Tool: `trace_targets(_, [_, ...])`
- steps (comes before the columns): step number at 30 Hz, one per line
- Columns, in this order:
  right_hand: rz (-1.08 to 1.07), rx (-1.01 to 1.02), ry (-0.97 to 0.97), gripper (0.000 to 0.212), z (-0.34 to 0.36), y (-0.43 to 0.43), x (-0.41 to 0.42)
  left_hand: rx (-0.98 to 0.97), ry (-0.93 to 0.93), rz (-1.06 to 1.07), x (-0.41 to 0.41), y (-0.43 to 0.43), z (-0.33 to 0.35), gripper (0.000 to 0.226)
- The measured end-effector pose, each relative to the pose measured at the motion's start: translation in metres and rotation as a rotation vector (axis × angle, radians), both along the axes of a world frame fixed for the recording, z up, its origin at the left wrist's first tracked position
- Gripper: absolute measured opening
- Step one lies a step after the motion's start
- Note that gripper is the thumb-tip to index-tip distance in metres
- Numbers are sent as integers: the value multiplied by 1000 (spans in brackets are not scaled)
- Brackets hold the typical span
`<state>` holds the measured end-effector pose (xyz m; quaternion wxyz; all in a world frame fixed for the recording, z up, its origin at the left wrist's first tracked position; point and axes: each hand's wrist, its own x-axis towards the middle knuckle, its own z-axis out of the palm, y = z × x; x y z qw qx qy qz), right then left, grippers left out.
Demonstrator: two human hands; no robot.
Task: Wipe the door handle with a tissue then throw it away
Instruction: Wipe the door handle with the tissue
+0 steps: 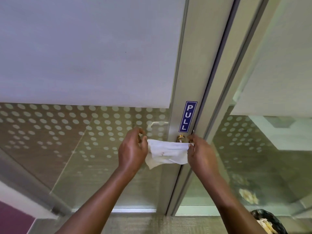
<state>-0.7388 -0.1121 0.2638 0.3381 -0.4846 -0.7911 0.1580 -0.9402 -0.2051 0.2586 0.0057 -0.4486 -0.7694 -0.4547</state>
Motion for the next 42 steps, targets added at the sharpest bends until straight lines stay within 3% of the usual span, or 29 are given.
trace_targets(3, [62, 261, -52, 28, -9, -12, -5, 66, 117, -61, -8, -3, 4, 14])
trace_targets(5, [178, 319, -104, 28, -17, -19, -12, 135, 247, -131, -13, 3, 15, 13])
trace_targets(10, [380, 331, -339, 39, -41, -19, -31, 277, 850, -368, -25, 39, 56, 31])
trace_targets(13, [372, 384, -428, 36, -51, -14, -40, 292, 1176, -443, -32, 67, 79, 48])
trace_targets(18, [291, 449, -424, 28, -56, -12, -54, 259, 1465, -386, -58, 92, 86, 64])
trace_targets(23, [188, 343, -536, 38, -43, -27, -94, 288, 1536, -329, -65, 104, 77, 74])
trace_targets(28, [7, -63, -551, 43, -21, -28, -137, 322, 1531, -339, -67, 107, 74, 76])
trace_targets(30, [-21, -125, -567, 44, -22, -24, -147, 333, 1536, -336, -67, 108, 75, 76])
trace_targets(33, [25, -49, -542, 35, -20, -27, -138, 337, 1529, -346, -68, 107, 75, 76])
trace_targets(35, [93, 143, -579, 23, -22, -35, -120, 335, 1529, -352, -67, 106, 75, 77])
trace_targets(37, [176, 310, -576, 24, -35, -39, -105, 333, 1538, -356, -67, 106, 76, 77])
trace_targets(39, [272, 299, -579, 34, -39, -36, -98, 339, 1545, -347, -68, 107, 77, 77])
trace_targets(42, [282, 163, -546, 24, -27, -30, -113, 346, 1548, -341, -67, 106, 78, 75])
